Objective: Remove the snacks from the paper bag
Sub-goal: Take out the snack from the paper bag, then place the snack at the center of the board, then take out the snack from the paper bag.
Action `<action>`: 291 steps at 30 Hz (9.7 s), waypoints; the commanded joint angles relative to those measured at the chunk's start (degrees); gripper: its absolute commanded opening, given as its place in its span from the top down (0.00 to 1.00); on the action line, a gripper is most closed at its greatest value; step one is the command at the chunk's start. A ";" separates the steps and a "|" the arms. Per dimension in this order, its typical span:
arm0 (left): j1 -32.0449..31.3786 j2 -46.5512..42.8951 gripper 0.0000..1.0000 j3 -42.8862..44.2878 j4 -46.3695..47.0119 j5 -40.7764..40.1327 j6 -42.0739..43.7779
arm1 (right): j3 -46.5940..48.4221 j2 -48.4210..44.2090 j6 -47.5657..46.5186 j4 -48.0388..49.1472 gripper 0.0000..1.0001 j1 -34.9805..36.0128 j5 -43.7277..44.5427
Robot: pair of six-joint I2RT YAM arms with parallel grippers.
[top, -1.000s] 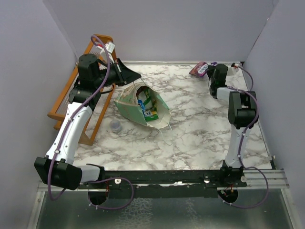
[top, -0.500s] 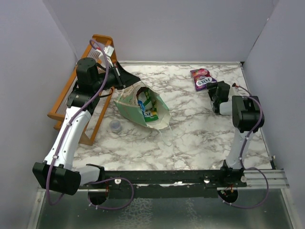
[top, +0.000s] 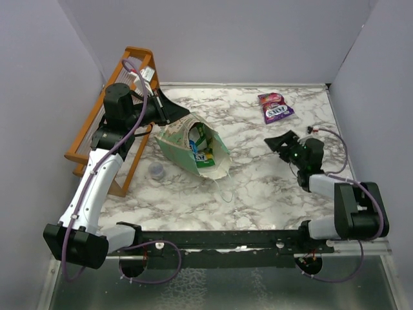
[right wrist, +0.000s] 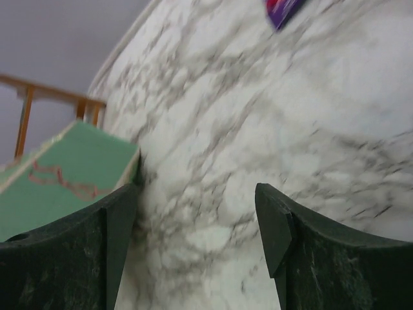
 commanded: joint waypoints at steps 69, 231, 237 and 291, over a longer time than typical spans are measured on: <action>0.44 -2.32 1.00 -2.24 3.53 0.09 -0.73 | 32.36 10.84 -13.13 -20.98 0.83 53.80 28.94; 0.32 -6.67 1.00 -8.92 2.00 0.13 -2.31 | 41.11 30.03 11.46 -23.49 0.07 58.74 61.32; 0.32 -7.14 1.00 -9.25 1.31 -0.32 -1.60 | 33.69 25.15 11.69 -19.28 0.28 58.37 55.25; 0.34 -7.14 1.00 -12.56 1.92 -1.62 -0.70 | 8.44 -47.62 -37.59 -31.10 0.99 57.56 51.41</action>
